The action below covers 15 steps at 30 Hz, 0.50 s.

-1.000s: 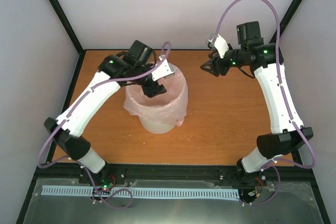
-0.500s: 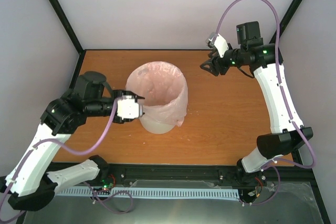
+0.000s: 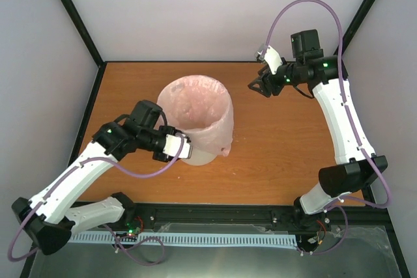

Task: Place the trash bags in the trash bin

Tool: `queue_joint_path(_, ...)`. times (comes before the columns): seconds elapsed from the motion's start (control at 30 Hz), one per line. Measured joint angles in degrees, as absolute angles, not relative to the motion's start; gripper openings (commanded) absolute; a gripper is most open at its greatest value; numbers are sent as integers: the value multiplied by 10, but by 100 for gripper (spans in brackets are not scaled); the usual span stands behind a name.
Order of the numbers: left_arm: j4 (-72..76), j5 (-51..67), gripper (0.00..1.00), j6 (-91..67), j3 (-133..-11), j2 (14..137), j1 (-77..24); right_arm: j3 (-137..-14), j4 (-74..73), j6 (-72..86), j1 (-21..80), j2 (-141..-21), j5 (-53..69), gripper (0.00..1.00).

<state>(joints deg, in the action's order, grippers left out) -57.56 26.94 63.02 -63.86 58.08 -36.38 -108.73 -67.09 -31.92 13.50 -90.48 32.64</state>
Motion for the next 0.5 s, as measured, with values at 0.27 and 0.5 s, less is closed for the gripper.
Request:
queue_joint_path(0.27,-389,217,54,533,-566,646,-364,-1086,-670,-319,135,-905,316,66)
queue_joint_path(0.5,-328,203,63,477,-566,678,-364,-1085,-667,-318,135,-910,307,66)
